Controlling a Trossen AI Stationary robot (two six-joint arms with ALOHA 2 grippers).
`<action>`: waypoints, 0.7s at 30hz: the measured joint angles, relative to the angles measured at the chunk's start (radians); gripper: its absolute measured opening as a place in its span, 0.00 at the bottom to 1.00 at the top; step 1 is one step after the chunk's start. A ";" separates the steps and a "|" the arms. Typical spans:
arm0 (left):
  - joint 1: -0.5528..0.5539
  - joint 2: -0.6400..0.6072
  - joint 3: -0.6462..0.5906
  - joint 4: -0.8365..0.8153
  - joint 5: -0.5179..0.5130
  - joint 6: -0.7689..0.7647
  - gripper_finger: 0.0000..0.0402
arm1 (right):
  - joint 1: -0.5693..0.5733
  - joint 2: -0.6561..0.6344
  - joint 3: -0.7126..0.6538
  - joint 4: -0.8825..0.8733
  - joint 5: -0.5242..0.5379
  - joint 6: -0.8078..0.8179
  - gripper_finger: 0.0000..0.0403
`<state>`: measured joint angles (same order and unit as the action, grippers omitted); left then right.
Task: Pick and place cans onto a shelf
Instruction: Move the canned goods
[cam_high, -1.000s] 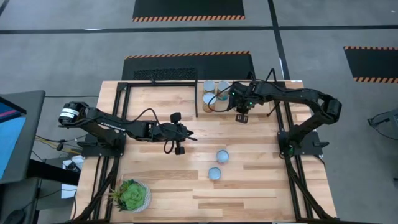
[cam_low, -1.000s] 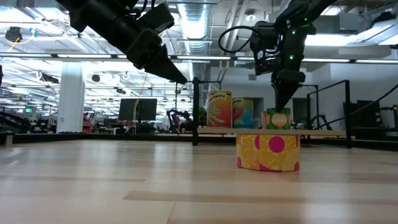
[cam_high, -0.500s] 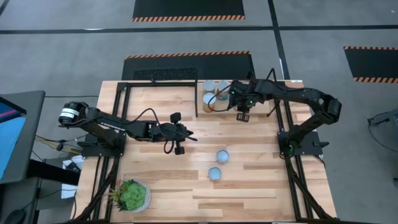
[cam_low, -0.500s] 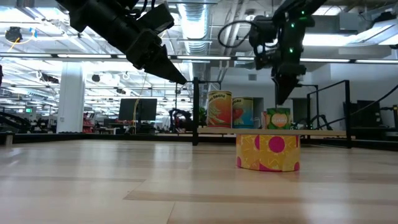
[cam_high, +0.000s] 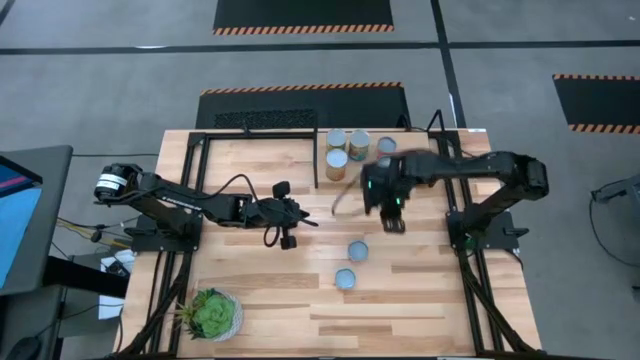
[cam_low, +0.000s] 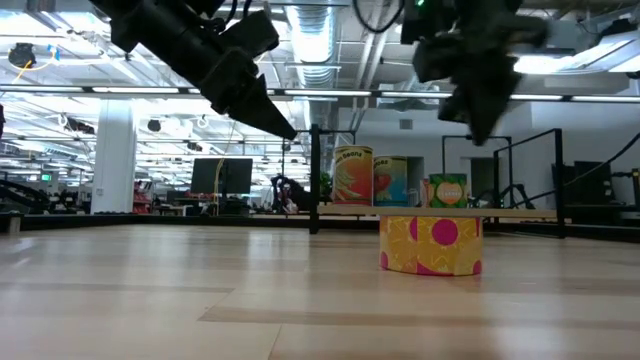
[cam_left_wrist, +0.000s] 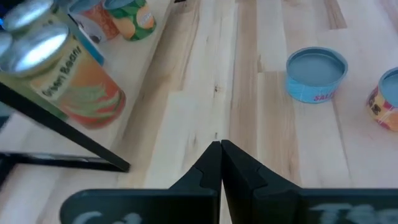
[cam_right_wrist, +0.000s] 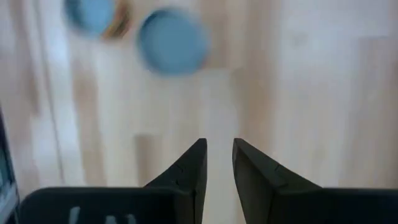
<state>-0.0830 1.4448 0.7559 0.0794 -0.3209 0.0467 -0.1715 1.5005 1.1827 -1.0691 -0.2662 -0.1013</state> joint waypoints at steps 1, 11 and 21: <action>0.000 0.000 0.000 -0.005 0.008 -0.024 0.00 | 0.040 0.000 -0.014 0.000 0.002 0.000 0.25; -0.050 0.191 0.119 0.018 0.191 -0.112 0.00 | 0.381 0.000 -0.187 0.082 0.113 0.264 0.25; -0.096 0.503 0.525 -0.325 0.191 0.088 0.00 | 0.628 0.000 -0.208 0.056 0.335 0.629 0.25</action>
<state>-0.1792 1.9483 1.2804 -0.2459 -0.1298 0.1344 0.4569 1.5009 0.9752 -1.0132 0.0693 0.5279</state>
